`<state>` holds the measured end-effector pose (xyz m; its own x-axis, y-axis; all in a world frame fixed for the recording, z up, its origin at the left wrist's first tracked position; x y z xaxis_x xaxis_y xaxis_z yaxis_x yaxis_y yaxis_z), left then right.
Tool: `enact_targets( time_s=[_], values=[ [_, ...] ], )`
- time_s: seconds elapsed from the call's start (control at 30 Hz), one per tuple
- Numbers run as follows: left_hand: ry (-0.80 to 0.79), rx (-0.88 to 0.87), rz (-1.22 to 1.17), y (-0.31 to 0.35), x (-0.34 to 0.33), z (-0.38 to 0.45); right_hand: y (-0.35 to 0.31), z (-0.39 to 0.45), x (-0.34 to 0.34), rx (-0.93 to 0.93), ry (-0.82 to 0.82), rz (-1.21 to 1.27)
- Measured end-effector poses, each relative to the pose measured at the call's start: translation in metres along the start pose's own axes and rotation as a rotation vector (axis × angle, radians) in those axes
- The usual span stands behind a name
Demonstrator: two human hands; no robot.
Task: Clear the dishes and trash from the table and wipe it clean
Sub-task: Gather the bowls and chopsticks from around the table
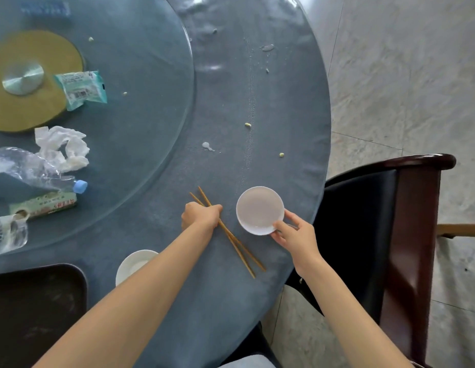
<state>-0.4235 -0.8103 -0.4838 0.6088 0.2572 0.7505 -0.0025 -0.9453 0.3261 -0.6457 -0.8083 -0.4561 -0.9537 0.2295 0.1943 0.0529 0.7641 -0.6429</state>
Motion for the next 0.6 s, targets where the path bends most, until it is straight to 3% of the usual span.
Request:
enact_targets(
  time_s=[0.27,0.43,0.6],
  values=[
    [-0.112,-0.255,0.042,-0.015,0.002,0.0,0.002,-0.009,0.0,0.002,-0.019,0.036],
    [-0.315,-0.16,-0.3,-0.024,0.017,-0.008,0.003,-0.019,0.004,0.015,-0.017,0.036],
    [-0.326,-0.129,-0.505,-0.042,0.053,-0.019,0.004,-0.044,-0.001,0.041,-0.054,-0.001]
  ],
)
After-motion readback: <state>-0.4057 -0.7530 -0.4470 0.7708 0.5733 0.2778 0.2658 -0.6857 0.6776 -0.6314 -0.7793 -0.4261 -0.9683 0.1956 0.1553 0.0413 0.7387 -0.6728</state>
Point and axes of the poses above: each hand's wrist, its own z-axis towards the middle knuckle, its own x-axis out of the back of the hand, y = z × x, the point moved 1 cm from there along z, towards the middle knuckle, and after that the axes turned 13 degrees about y, right-handed, at the moved point
